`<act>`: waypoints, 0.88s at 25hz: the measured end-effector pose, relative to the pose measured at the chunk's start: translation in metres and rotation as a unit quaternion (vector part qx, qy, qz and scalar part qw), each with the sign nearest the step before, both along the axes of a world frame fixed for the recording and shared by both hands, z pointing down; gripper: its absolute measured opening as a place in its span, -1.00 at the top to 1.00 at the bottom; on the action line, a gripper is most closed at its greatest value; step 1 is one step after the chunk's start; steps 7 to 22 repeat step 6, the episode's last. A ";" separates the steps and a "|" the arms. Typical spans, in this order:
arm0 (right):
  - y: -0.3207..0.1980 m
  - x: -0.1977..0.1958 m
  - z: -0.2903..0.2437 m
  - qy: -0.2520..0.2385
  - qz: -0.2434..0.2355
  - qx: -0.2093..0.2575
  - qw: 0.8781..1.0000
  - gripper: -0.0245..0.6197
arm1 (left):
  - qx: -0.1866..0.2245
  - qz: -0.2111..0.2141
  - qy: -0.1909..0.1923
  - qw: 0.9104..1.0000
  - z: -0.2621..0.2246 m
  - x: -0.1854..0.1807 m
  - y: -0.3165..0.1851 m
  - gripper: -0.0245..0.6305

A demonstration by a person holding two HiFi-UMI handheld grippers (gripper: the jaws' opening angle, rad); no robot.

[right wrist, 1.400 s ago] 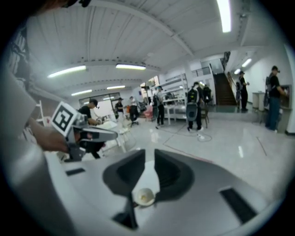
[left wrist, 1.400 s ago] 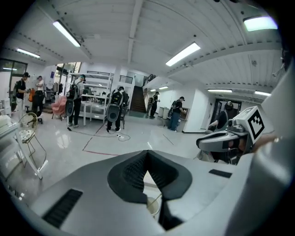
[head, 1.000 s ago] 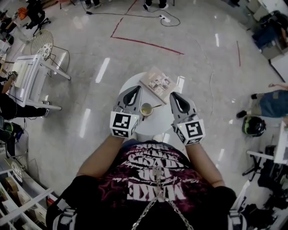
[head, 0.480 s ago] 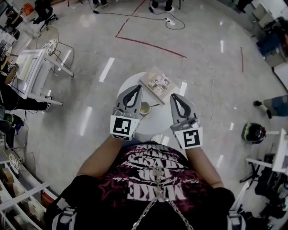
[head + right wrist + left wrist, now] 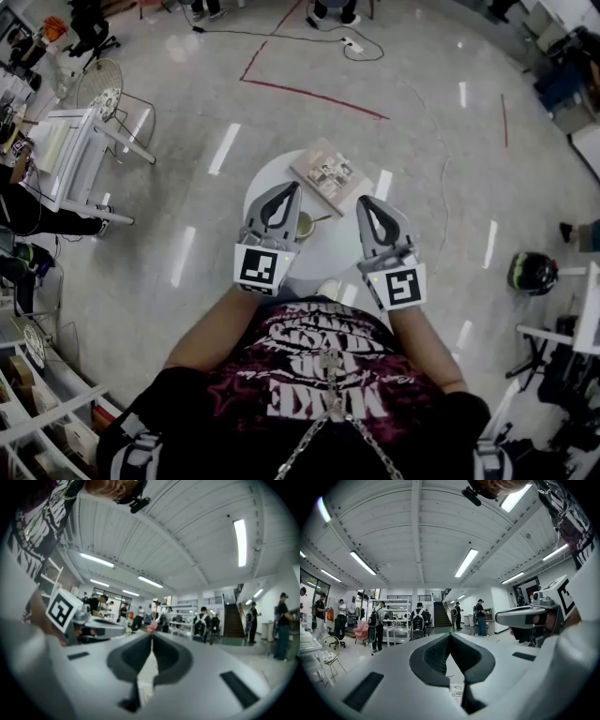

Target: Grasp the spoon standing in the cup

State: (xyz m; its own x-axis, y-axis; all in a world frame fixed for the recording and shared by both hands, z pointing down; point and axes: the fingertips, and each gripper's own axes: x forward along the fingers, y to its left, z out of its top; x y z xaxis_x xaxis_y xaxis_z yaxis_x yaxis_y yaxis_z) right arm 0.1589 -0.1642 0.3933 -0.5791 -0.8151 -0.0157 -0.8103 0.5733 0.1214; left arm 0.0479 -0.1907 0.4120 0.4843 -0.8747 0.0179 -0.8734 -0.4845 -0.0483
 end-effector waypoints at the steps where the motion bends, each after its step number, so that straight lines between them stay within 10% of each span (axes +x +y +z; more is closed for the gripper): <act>1: 0.001 -0.001 0.000 0.000 -0.001 0.001 1.000 0.81 | -0.001 0.001 0.000 1.000 0.001 -0.001 0.000 0.85; 22: 0.002 -0.008 0.001 0.006 0.002 0.008 1.000 0.81 | -0.001 0.009 0.002 1.000 0.003 -0.004 -0.001 0.85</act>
